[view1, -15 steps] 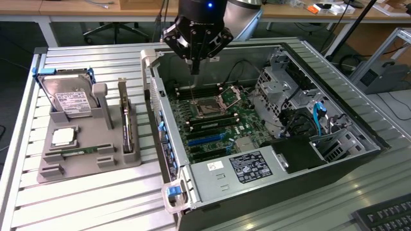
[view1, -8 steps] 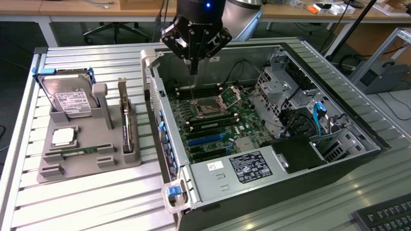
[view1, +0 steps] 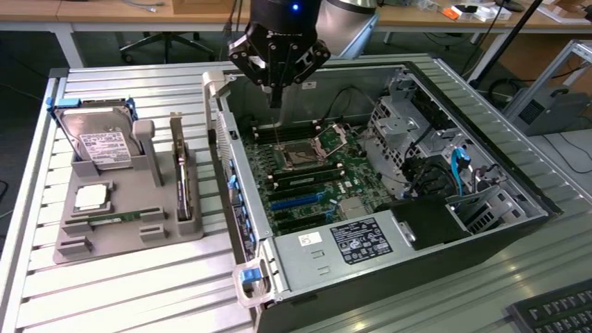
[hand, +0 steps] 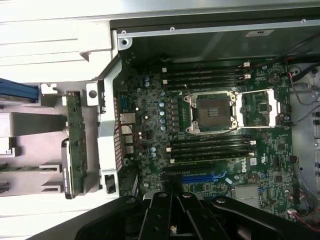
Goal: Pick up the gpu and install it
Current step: 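Reach for the gpu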
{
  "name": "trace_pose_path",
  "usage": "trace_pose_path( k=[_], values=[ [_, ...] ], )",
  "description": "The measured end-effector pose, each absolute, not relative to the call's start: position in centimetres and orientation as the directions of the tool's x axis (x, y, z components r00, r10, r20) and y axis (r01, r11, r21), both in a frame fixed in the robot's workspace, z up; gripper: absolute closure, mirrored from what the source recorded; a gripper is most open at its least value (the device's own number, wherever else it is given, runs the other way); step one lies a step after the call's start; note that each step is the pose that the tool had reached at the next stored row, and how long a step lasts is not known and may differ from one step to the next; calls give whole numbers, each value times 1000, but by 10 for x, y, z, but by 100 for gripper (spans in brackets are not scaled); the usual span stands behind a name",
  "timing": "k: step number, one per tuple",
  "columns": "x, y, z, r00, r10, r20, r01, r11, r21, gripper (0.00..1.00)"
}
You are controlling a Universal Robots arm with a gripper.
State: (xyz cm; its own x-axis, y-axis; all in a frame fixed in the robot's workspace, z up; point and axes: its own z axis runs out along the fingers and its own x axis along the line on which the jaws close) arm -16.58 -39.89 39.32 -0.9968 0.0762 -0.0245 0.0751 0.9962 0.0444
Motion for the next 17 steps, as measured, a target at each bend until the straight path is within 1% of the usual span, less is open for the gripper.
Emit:
trace_pose_path(
  k=[17],
  values=[
    [-173, -399, 393, -997, 76, -24, 75, 996, 44, 89]
  ],
)
